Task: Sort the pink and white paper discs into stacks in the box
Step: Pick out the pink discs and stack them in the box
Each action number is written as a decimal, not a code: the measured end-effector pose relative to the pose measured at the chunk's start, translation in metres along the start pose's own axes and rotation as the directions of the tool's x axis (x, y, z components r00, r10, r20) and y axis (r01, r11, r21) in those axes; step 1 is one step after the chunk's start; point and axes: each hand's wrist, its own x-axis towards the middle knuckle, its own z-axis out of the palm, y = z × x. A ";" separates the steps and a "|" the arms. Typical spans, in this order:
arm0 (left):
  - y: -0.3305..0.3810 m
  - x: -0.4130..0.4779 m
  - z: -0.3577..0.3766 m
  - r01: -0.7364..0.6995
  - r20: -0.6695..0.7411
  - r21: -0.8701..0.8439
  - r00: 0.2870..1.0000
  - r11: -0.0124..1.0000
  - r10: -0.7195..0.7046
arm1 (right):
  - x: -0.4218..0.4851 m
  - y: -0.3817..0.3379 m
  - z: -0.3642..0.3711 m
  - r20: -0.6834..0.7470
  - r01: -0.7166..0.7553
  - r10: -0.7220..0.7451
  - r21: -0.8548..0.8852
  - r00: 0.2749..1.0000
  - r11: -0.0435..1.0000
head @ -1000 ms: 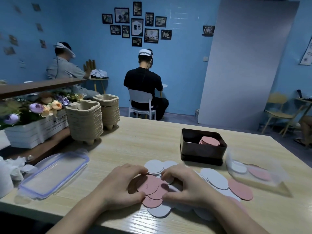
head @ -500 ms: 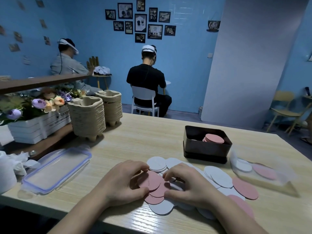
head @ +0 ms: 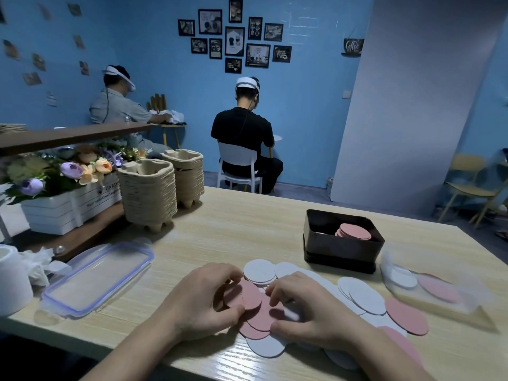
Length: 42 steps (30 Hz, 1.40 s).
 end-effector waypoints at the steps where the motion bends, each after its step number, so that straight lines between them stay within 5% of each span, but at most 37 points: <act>1: 0.000 0.000 0.000 0.001 -0.004 -0.001 1.000 1.000 -0.001 | -0.001 0.000 -0.001 -0.018 -0.009 0.009 0.020 1.000 1.000; 9: 0.000 0.000 0.001 -0.009 -0.004 -0.021 1.000 1.000 0.009 | -0.007 0.005 -0.001 -0.229 0.014 -0.001 0.056 0.973 0.998; 25: 0.022 0.030 0.023 -0.167 0.044 -0.121 0.984 0.979 0.173 | -0.008 0.014 0.003 -0.248 0.013 0.039 0.205 0.968 0.979; 42: 0.025 0.026 0.023 -0.132 -0.056 -0.297 0.991 0.945 0.121 | -0.010 0.014 0.000 -0.356 0.035 0.079 0.302 0.931 0.953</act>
